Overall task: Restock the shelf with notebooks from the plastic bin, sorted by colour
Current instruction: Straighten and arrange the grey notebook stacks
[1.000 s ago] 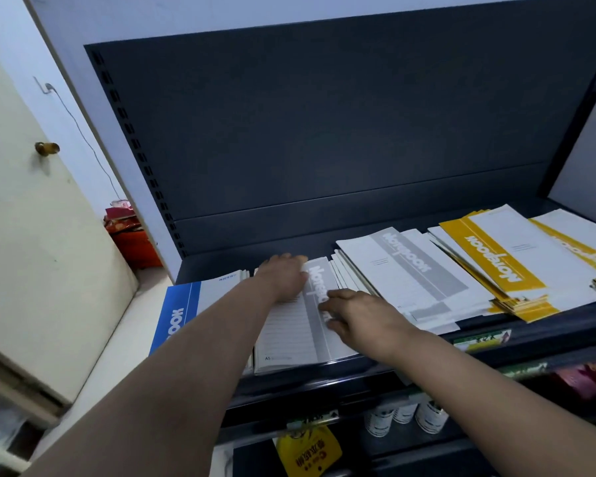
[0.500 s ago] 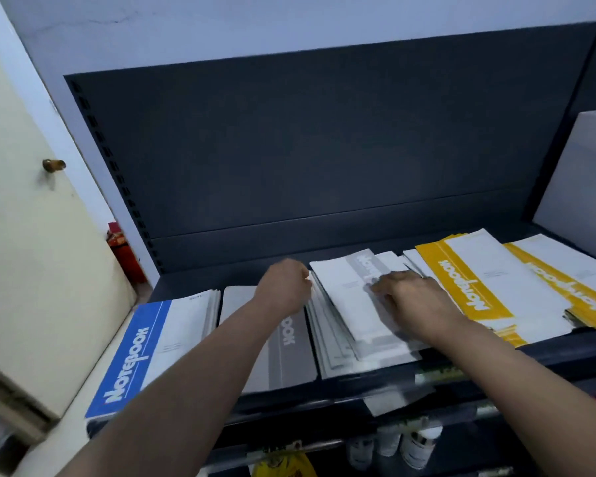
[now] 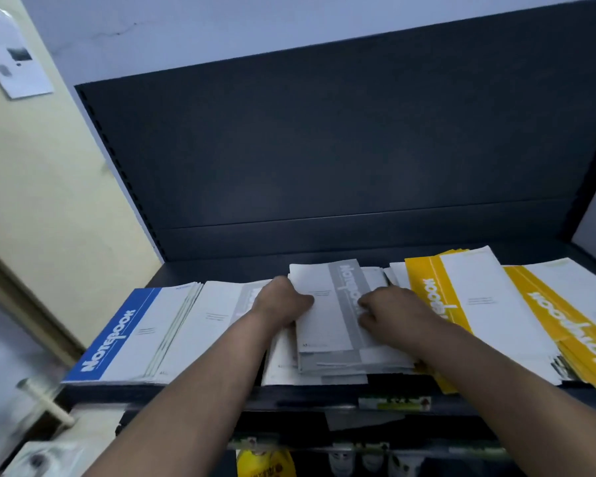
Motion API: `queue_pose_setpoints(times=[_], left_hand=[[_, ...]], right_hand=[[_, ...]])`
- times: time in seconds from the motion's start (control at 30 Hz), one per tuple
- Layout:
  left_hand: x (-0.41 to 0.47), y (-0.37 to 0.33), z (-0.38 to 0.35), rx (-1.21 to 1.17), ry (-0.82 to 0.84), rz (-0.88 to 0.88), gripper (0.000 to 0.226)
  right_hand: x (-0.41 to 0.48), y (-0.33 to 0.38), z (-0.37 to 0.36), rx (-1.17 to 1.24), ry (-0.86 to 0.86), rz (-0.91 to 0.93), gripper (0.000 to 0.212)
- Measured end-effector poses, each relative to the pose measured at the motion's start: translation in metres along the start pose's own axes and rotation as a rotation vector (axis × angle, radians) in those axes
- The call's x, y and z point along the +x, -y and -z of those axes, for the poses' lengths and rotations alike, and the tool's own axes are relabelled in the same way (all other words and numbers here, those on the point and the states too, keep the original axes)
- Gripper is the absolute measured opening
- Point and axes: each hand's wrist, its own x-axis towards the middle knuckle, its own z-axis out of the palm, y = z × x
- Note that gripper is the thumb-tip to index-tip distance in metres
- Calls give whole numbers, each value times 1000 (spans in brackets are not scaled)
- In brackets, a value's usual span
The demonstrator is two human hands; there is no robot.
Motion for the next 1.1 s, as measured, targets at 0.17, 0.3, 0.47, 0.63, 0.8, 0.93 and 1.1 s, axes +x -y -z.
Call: queue_pose_setpoints(times=[0.17,0.3,0.47,0.63,0.8,0.93,1.1], left_hand=[[0,-17,0,-13,-87,15,28],[2,-31,-3,-69,-89,15,38],[-5,-28,1,-208,-147,-53,25],[-21,-22,15,-628,-221,-352,25],[-30,-21,20,-808,-235,-542,22],[-33,-15,15,-851,-191,-550,22],[-36,-9,-1,-752,-37,-478,28]], right_hand=[[1,-5,2,46,16,18,15],[0,-5,5,78,11,-9,29],[-6,-11,9,383,-75,-77,75],[2,-7,21,825,-330,-159,91],[8,-1,39,1204,-534,-89,86],[-7,3,42,1232,-548,35,65],[-8,6,28,1263,-365,35,68]])
